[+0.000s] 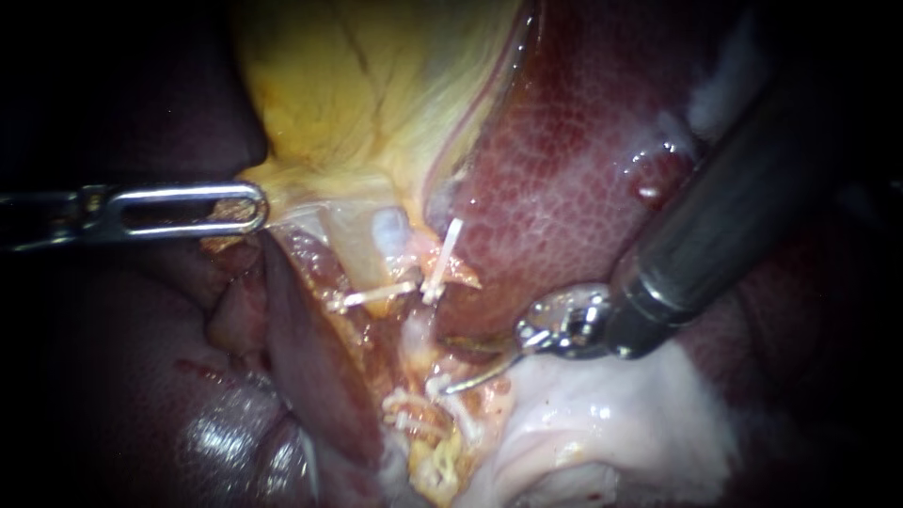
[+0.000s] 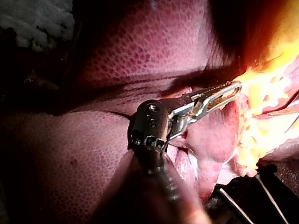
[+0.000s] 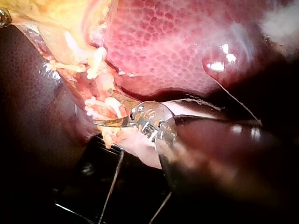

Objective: Go back from the cut right tube

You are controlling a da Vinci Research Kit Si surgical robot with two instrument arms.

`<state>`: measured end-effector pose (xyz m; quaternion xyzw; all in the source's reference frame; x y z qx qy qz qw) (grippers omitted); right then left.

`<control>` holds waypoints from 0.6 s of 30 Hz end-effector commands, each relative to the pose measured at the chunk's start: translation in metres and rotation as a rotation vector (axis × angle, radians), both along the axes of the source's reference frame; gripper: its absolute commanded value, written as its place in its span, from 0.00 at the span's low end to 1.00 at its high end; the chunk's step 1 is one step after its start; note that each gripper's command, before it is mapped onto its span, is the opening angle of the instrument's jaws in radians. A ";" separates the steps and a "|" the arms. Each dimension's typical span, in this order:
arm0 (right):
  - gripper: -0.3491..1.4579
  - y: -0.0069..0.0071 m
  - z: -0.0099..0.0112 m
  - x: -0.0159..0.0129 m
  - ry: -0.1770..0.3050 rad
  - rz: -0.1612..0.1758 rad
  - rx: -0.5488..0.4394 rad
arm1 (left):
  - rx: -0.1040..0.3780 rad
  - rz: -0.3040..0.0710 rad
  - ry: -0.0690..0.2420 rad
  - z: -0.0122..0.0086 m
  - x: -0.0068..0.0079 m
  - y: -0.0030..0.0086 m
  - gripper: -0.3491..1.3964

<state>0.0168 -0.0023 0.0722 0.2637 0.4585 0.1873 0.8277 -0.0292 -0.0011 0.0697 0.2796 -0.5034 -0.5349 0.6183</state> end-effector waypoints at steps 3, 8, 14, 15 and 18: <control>0.98 0.0017 -0.0023 -0.0014 -0.034 -0.005 -0.062 | 0.000 -0.001 0.001 0.0001 0.0000 0.0000 0.00; 0.98 0.0048 -0.0066 -0.0038 -0.061 0.023 -0.122 | 0.000 -0.001 0.002 0.0001 0.0000 0.0000 0.00; 0.98 0.0067 -0.0102 -0.0054 -0.034 0.037 -0.139 | -0.001 -0.002 0.002 0.0003 -0.0002 -0.0001 0.00; 0.98 0.0068 -0.0104 -0.0056 -0.029 0.035 -0.139 | -0.002 -0.002 0.003 0.0004 -0.0003 -0.0001 0.00; 0.98 0.0068 -0.0108 -0.0059 -0.026 0.035 -0.137 | -0.005 -0.005 0.005 0.0010 -0.0007 -0.0004 0.00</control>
